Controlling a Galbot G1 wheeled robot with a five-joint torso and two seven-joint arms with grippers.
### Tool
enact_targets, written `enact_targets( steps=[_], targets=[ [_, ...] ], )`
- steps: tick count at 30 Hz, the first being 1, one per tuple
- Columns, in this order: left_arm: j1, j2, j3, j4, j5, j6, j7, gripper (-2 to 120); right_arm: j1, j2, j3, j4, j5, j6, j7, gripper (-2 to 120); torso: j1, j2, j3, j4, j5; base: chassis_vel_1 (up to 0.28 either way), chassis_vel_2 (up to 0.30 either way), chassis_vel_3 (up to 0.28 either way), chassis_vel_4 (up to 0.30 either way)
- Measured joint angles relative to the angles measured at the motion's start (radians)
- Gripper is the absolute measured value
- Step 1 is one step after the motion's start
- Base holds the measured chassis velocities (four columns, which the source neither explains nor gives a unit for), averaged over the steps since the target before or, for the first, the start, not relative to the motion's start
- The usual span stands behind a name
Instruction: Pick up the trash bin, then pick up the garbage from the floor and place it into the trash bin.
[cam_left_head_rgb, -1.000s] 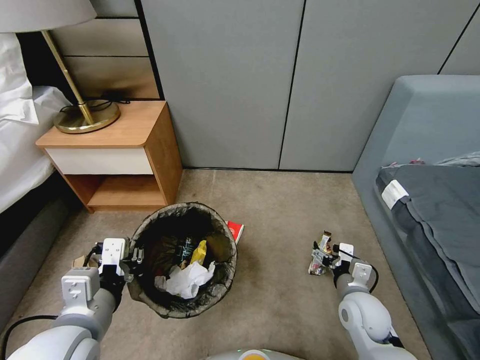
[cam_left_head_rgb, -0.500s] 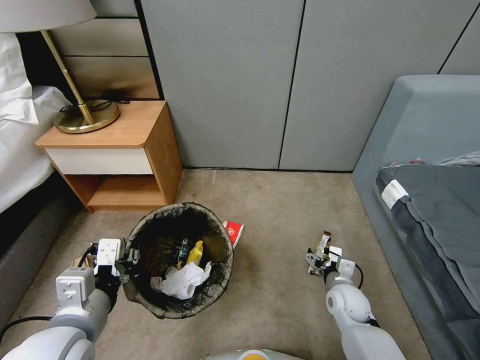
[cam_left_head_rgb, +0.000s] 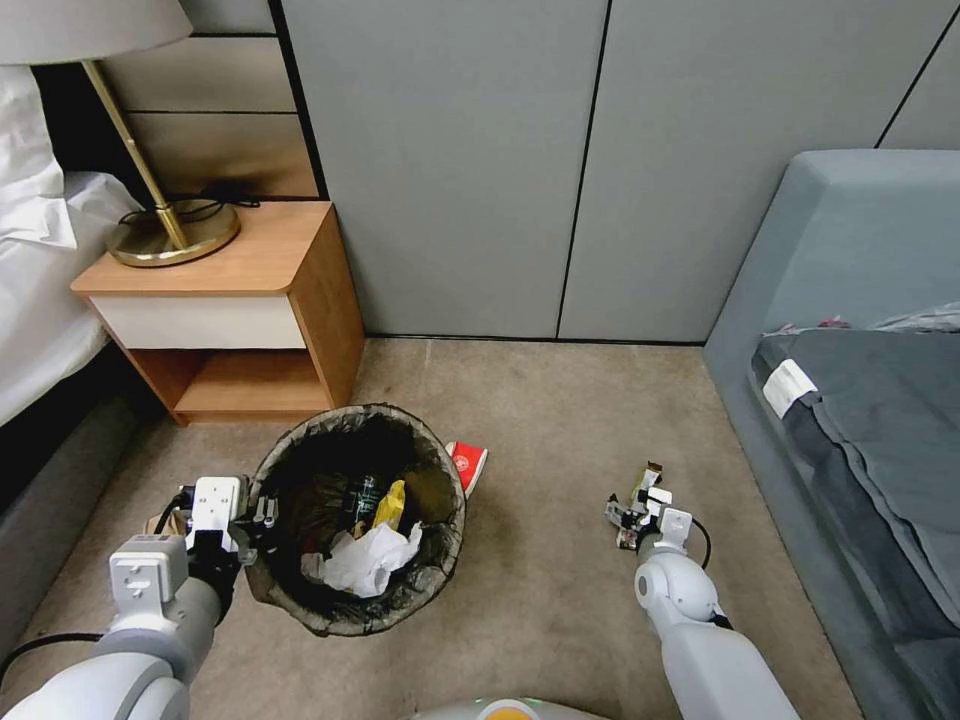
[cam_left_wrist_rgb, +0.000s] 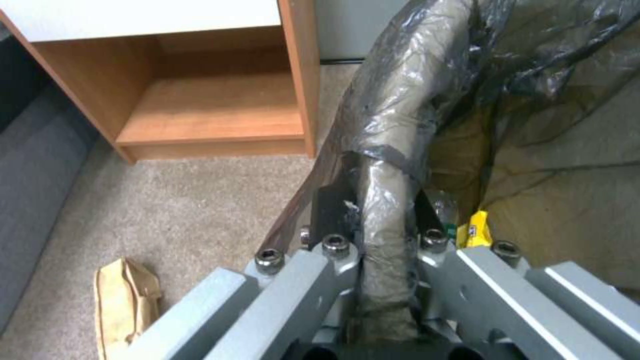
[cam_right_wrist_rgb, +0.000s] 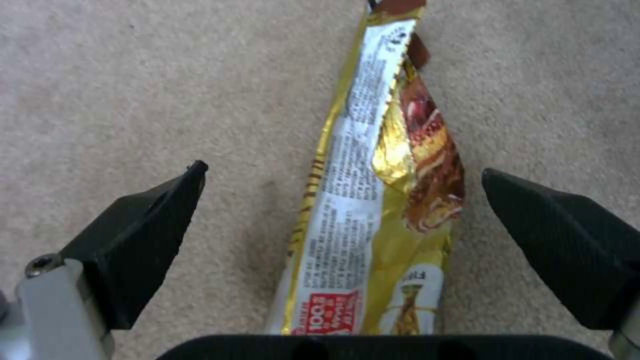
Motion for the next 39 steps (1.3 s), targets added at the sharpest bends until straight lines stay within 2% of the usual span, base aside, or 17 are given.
enact_targets(
  steps=[27, 31, 38, 39],
  targets=[
    [0.001, 0.004, 0.003, 0.0, 0.001, 0.001, 0.002, 1, 0.016, 0.018, 0.007, -0.084, 0.028, -0.001, 0.015, 100, 0.0, 0.0, 0.0, 0.0, 0.0, 0.0, 0.0, 0.0, 0.0],
    [0.0, 0.006, 0.003, 0.0, 0.001, 0.001, 0.002, 1, 0.019, 0.023, 0.009, -0.099, 0.031, 0.005, 0.014, 91, 0.0, 0.0, 0.0, -0.0001, -0.0002, 0.0, 0.0, 0.0, 0.0],
    [-0.003, 0.007, 0.002, 0.0, -0.001, 0.002, 0.003, 1, 0.019, 0.024, 0.013, -0.101, 0.031, 0.017, -0.003, 61, 0.0, 0.0, 0.0, -0.0007, -0.0008, 0.0, 0.0, 0.0, 0.0],
    [-0.003, 0.007, 0.002, 0.0, -0.001, 0.002, 0.003, 1, 0.019, 0.024, 0.013, -0.101, 0.031, 0.017, -0.003, 61, 0.0, 0.0, 0.0, -0.0007, -0.0008, 0.0, 0.0, 0.0, 0.0]
  ],
)
